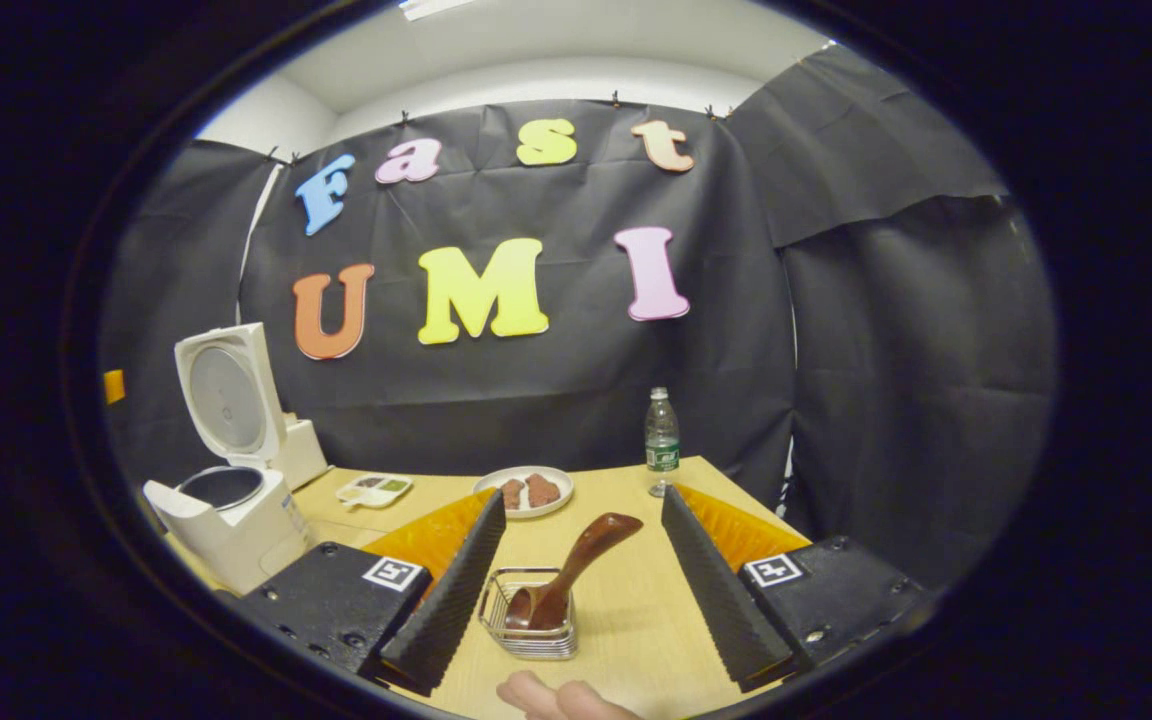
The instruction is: Close the left gripper, press the button to open the rice cooker; take a wooden spoon from the chopstick holder with the right hand, scoop a spoonful of rice and pour it into the rice cooker, then put the wooden spoon back into the chopstick holder.
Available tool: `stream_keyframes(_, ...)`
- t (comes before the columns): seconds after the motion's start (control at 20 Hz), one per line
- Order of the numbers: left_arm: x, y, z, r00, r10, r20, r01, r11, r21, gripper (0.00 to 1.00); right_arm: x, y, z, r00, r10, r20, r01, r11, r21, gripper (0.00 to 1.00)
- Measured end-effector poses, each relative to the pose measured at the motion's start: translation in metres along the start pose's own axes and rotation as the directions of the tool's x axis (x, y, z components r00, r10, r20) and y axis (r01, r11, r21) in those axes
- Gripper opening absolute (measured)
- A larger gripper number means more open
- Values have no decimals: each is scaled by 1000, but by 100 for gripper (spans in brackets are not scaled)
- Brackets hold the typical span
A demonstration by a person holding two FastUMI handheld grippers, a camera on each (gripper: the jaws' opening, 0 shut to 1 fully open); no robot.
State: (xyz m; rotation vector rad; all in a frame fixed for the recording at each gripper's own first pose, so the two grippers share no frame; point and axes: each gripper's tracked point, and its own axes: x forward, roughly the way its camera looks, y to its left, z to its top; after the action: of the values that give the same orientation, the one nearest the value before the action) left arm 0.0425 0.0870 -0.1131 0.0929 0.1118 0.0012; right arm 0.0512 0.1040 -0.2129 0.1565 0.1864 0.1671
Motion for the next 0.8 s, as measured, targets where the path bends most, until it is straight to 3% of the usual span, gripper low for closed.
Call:
stream_keyframes(0.3, 36, 33, 66, 985, -29, 172, 29, 1000, 6, 95, -30, 18, -8, 997, 74, 4, -74, 997, -20, 100)
stream_keyframes(0.45, 67, 62, 77, 985, -7, 173, 7, 1000, 0, 95, -41, 19, -7, 997, 79, 23, -78, 996, -35, 100)
stream_keyframes(0.6, 98, 86, 87, 986, 12, 169, -3, 999, -54, 95, -47, 27, -11, 994, 101, 47, -100, 995, -23, 100)
stream_keyframes(0.8, 137, 104, 110, 977, -9, 214, 45, 986, -164, 94, -49, 36, -20, 989, 136, 59, -134, 990, -36, 100)
